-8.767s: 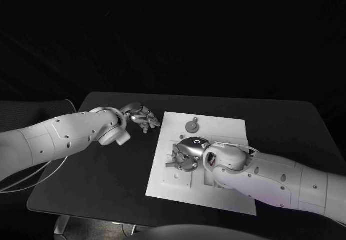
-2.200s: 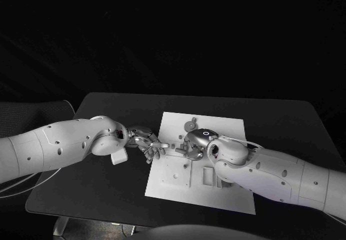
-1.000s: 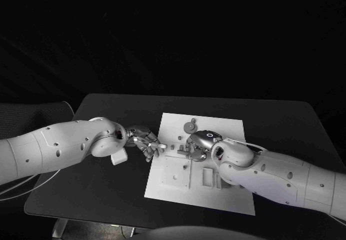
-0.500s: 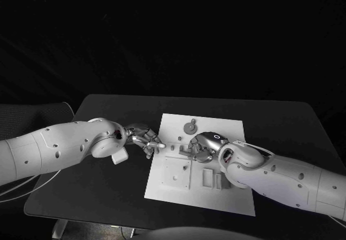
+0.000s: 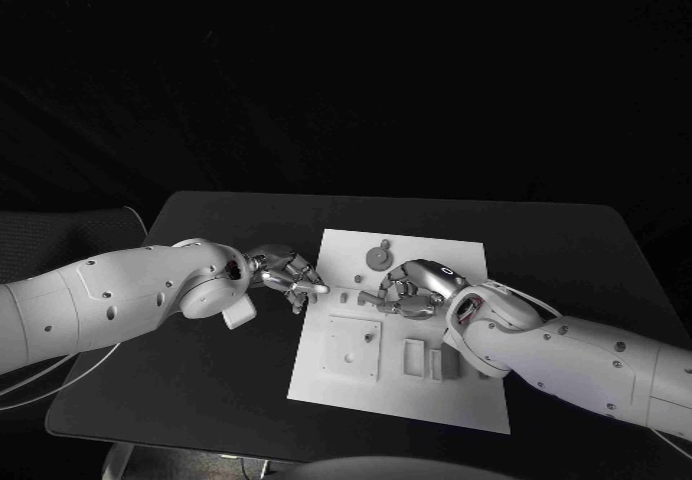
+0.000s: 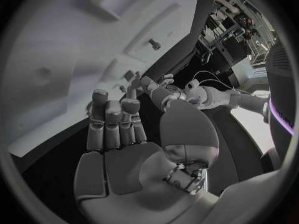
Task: Assemble the parts on the task board
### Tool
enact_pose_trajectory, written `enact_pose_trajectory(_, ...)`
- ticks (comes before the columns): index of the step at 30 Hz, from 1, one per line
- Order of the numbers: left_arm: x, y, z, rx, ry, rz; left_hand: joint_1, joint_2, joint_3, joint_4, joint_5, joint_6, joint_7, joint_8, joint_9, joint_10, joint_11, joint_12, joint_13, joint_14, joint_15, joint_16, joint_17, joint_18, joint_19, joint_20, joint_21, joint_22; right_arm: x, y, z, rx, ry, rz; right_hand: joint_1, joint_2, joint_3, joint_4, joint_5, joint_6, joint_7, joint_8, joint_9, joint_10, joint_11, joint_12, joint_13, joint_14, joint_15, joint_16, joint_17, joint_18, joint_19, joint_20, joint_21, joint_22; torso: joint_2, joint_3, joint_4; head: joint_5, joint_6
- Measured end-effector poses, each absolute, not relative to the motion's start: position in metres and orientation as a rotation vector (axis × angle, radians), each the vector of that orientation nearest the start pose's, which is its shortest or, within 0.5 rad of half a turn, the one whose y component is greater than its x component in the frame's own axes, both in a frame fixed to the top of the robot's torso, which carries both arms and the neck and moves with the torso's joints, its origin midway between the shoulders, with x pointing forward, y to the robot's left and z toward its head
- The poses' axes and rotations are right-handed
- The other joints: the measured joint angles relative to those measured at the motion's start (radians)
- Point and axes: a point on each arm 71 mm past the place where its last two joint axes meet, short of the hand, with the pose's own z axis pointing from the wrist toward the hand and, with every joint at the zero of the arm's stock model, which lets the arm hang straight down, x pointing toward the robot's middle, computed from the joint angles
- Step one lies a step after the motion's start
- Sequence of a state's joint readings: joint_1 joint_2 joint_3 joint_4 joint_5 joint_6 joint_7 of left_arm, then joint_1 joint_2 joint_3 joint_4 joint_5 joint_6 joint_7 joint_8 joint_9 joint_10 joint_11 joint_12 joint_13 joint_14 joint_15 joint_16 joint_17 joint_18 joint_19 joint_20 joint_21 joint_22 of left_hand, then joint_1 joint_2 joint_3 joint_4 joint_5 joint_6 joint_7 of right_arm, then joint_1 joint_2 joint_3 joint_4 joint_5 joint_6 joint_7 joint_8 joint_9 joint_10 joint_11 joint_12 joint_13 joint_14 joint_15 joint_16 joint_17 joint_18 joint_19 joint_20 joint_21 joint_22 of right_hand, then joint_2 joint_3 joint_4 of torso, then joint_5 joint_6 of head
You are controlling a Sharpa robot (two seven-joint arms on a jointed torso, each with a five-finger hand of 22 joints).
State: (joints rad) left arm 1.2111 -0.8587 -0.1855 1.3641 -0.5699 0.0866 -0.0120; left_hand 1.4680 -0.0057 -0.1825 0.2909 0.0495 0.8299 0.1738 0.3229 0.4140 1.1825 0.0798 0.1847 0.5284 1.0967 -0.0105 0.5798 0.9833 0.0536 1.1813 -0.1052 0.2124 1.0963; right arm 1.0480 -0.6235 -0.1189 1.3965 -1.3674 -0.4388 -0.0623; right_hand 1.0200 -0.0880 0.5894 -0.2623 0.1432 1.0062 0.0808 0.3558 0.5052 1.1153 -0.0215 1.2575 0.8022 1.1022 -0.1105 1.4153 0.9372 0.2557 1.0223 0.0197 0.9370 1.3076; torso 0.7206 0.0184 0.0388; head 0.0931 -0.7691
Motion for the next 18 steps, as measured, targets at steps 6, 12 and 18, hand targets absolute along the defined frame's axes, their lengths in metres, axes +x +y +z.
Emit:
enact_pose_trajectory(6,0.478,0.251,-0.259,-0.630,2.196,-1.067,0.036,0.017,0.000,0.000,0.010,0.019,-0.002,0.011,0.000,0.000,0.000,-0.004,0.000,0.000,0.000,-0.007,0.000,0.000,0.000,0.000,-0.005,0.001,0.456,-0.132,-0.281,0.021,1.759,0.868,-0.006,0.005,0.003,-0.003,0.000,0.000,0.000,-0.002,0.000,0.000,0.000,0.000,0.000,0.000,0.000,0.000,-0.001,0.000,0.000,0.000,0.000,0.000,0.000,-0.0001,0.0000,-0.001,0.004)
enact_pose_trajectory(12,0.477,0.244,-0.256,-0.607,2.149,-1.103,0.134,0.003,0.000,0.000,0.040,0.022,-0.003,0.011,-0.004,-0.011,0.004,-0.010,0.000,-0.005,0.005,-0.007,0.002,0.000,0.000,0.000,-0.016,0.002,0.454,-0.130,-0.279,0.093,1.749,0.922,-0.011,0.010,0.000,-0.006,0.000,0.000,0.000,-0.002,-0.002,0.000,0.000,-0.004,-0.001,-0.002,-0.002,0.000,-0.002,0.000,0.000,0.000,0.000,0.000,0.000,-0.0001,-0.0001,-0.001,0.007)
enact_pose_trajectory(18,0.476,0.237,-0.252,-0.554,2.080,-1.117,0.228,-0.011,0.043,-0.001,0.023,0.030,-0.011,0.011,-0.007,-0.026,0.011,-0.022,-0.004,-0.011,0.011,-0.015,0.003,-0.001,-0.005,0.005,-0.029,0.002,0.457,-0.133,-0.279,0.210,1.754,0.959,-0.017,0.017,-0.003,-0.008,0.000,0.000,0.000,-0.003,-0.003,0.000,0.000,-0.004,-0.002,-0.003,-0.001,0.000,-0.003,0.000,0.000,0.000,0.000,0.000,0.000,-0.0005,0.0000,0.000,0.009)
